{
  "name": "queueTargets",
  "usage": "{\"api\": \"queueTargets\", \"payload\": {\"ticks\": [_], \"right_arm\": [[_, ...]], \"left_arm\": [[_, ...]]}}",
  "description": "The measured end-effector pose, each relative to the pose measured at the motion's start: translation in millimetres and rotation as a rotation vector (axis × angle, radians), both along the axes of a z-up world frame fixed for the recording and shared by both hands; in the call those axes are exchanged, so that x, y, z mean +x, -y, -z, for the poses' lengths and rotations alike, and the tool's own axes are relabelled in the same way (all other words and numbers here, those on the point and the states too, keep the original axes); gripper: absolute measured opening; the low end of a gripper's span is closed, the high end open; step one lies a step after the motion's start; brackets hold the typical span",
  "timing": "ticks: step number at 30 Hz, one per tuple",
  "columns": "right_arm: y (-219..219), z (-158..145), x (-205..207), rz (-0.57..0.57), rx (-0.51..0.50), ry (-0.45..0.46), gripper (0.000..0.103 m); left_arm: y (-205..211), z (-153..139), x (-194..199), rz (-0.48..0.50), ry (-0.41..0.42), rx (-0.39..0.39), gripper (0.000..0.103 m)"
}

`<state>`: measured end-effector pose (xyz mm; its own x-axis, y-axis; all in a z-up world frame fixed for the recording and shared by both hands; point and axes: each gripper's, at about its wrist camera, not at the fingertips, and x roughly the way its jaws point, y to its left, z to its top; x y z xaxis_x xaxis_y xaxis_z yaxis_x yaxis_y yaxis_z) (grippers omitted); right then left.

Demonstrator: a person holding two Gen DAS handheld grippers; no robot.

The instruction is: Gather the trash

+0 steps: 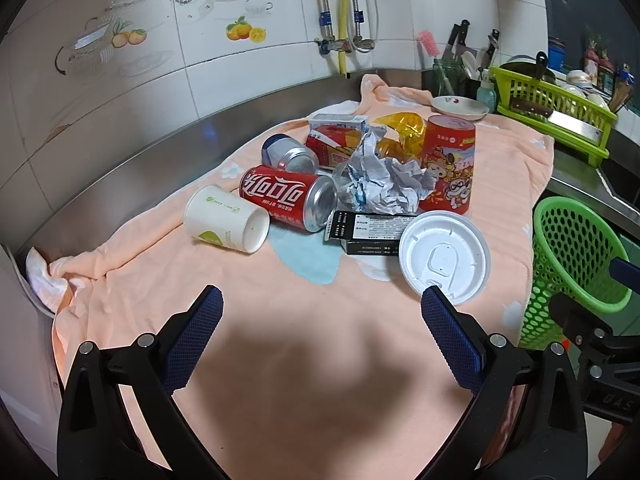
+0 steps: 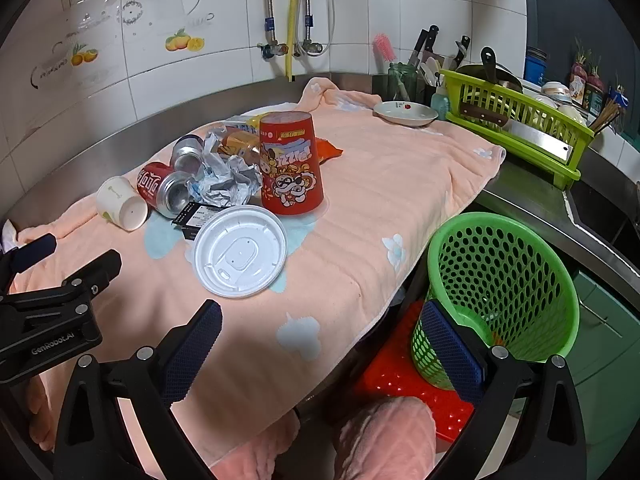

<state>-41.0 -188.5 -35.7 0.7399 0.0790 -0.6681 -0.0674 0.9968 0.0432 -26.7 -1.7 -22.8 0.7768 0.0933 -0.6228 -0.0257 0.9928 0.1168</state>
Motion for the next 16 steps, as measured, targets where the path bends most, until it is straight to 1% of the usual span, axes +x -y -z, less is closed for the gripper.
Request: {"api": "queueTargets", "payload": {"ticks": [16], "right_arm": [[1.1,2.2,-0.6,-0.002,0.0,0.002,0.097]], "left_arm": [[0.6,0.1,0.0,-0.01,0.006,-0.001,0.098]]}}
